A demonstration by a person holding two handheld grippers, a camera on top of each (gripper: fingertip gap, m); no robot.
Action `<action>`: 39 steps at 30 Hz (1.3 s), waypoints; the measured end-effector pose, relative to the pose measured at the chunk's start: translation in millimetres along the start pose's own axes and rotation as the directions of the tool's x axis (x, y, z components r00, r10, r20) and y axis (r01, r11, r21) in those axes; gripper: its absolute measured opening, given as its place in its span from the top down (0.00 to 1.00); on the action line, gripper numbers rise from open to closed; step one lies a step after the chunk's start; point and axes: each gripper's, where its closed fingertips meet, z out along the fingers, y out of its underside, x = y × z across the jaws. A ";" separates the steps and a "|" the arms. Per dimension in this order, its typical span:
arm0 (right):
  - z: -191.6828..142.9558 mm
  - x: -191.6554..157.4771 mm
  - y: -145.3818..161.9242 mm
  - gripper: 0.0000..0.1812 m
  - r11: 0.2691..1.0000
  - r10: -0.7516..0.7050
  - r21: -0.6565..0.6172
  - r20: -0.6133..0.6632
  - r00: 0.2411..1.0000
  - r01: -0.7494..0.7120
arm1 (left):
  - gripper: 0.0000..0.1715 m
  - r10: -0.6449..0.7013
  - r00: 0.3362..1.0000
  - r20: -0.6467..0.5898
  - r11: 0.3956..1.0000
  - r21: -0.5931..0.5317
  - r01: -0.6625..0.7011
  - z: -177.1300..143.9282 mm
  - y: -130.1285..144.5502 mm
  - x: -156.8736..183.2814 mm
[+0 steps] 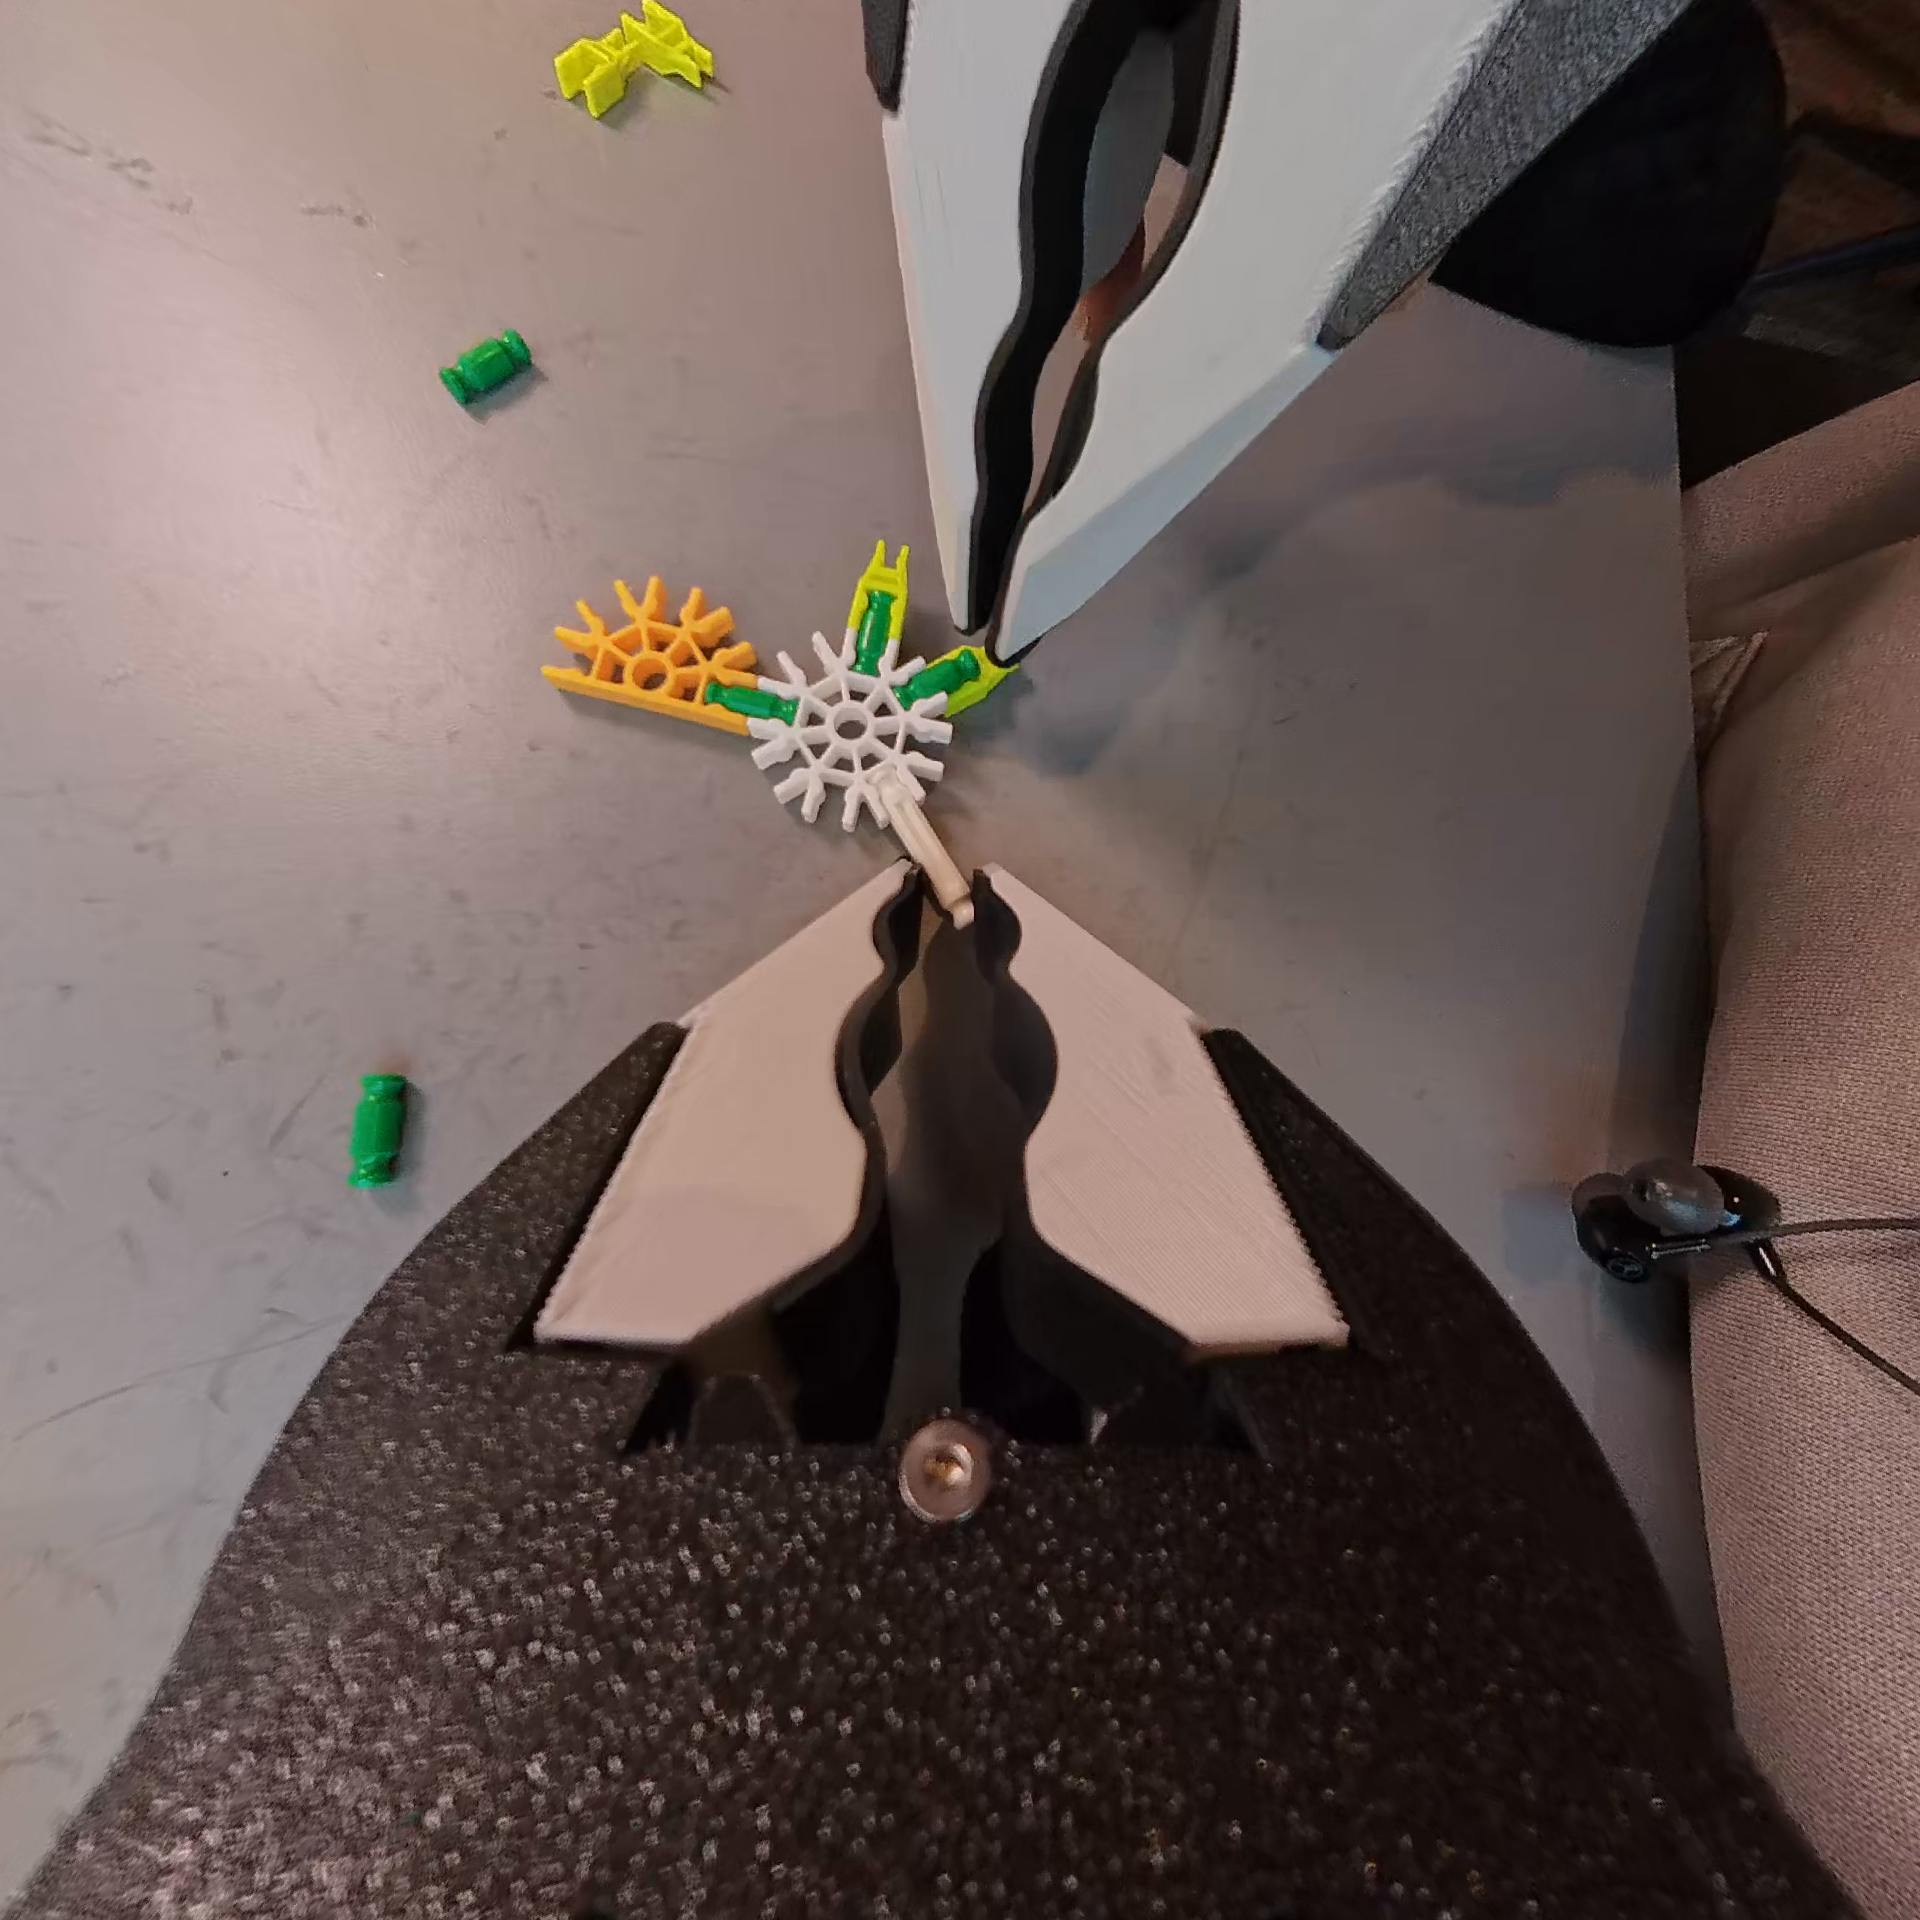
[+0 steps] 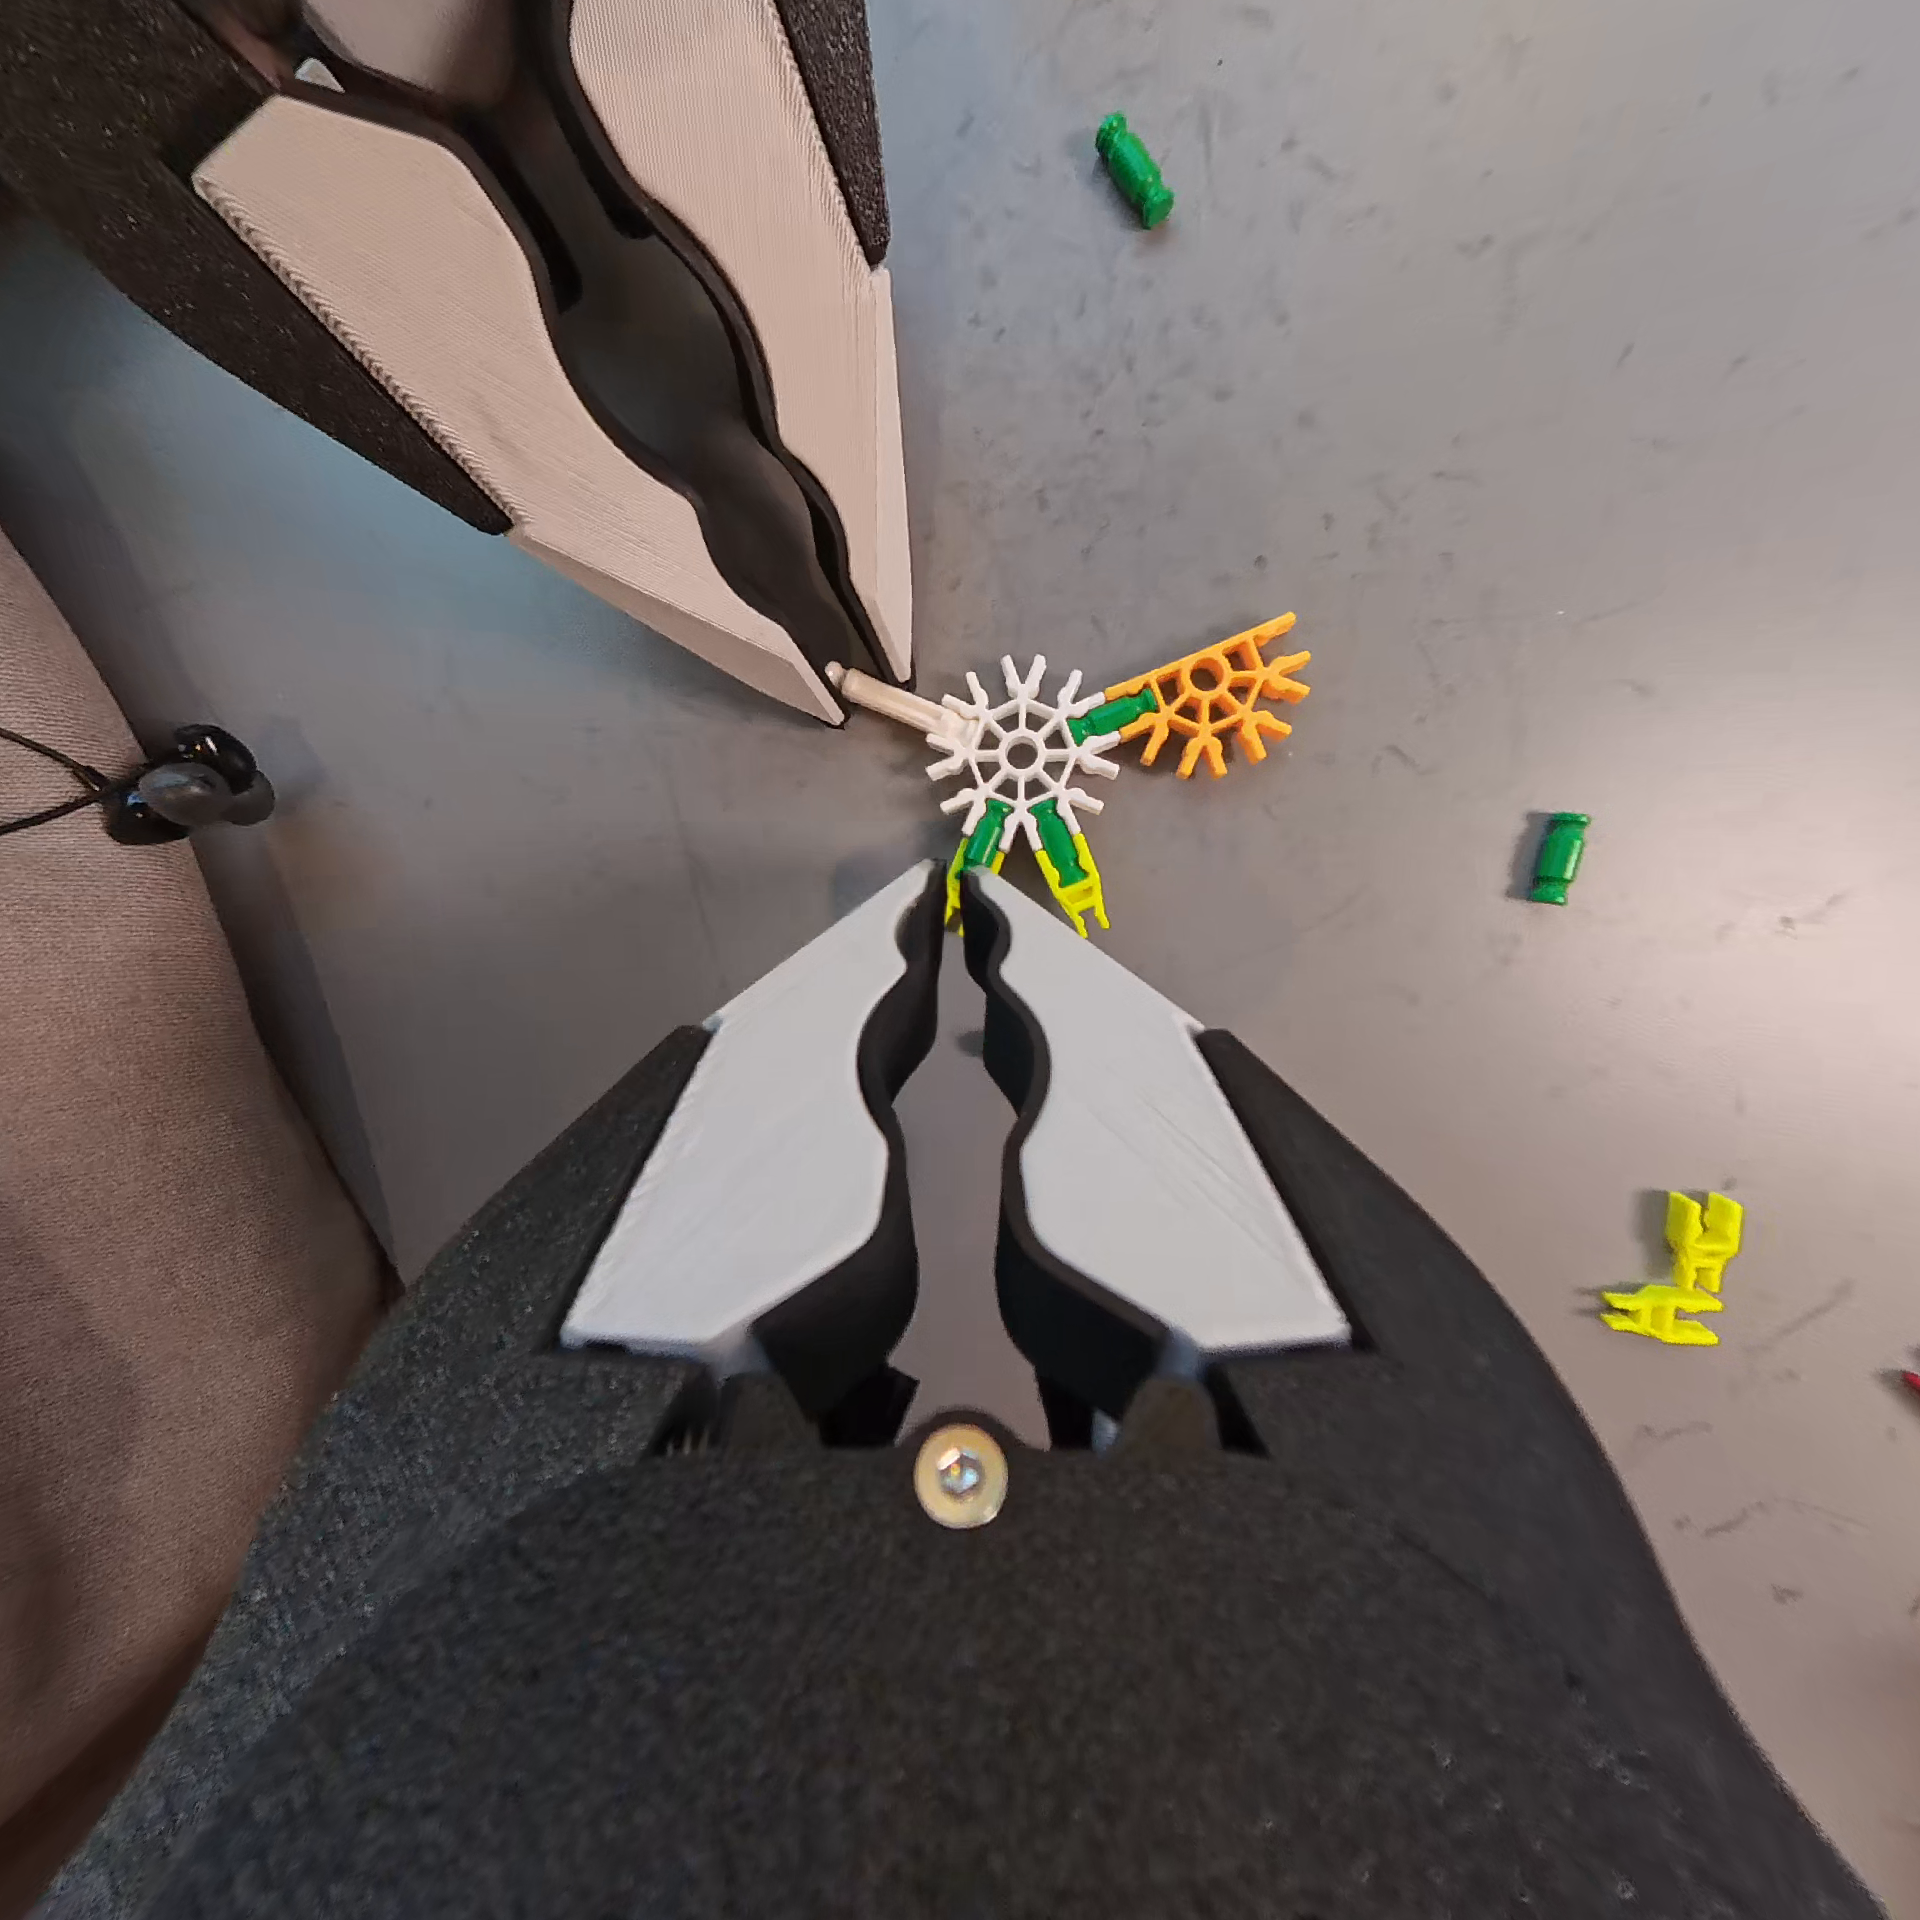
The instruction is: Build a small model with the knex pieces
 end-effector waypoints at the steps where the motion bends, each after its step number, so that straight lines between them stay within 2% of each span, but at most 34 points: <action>1: 2.1 0.3 0.3 1.00 1.000 0.000 -0.009 0.000 1.000 0.000 | 0.94 0.001 1.000 0.001 1.000 0.000 -0.001 -0.1 0.0 0.0; 10: 8.2 2.2 4.8 1.00 0.989 -0.050 -0.138 0.000 0.999 0.050 | 0.94 -0.010 1.000 -0.007 1.000 0.003 0.010 -0.3 0.2 0.4; 17: 10.5 2.9 2.2 1.00 0.970 -0.083 -0.226 0.048 0.995 0.092 | 0.94 -0.016 1.000 -0.019 1.000 0.004 0.016 -1.0 0.9 1.4; 23: 14.5 3.3 -5.4 1.00 0.972 -0.054 -0.225 0.079 0.995 0.070 | 0.93 -0.025 0.999 -0.035 1.000 -0.012 0.025 -6.9 3.4 -1.4; 27: 15.8 2.1 -8.1 1.00 0.973 -0.048 -0.219 0.100 0.994 0.069 | 0.92 -0.126 0.986 -0.113 0.987 0.089 0.137 -23.7 -11.5 -5.7; 32: 15.6 1.8 -8.1 1.00 0.974 -0.060 -0.210 0.101 0.993 0.080 | 0.95 -0.101 0.993 -0.053 0.979 0.175 0.109 -22.5 -27.0 -13.4; 35: 15.6 1.8 -8.3 1.00 0.976 -0.066 -0.199 0.095 0.993 0.083 | 0.99 -0.033 0.999 0.022 0.989 0.147 0.030 -6.7 -28.5 -14.4; 37: 15.5 1.8 -8.4 1.00 0.979 -0.067 -0.186 0.093 0.993 0.084 | 1.00 0.018 0.998 0.060 0.996 0.086 -0.023 3.7 -21.7 -14.7; 39: 15.5 1.5 -8.5 1.00 0.981 -0.067 -0.175 0.095 0.993 0.083 | 1.00 0.031 0.996 0.084 0.995 0.089 -0.038 5.9 -22.5 -16.3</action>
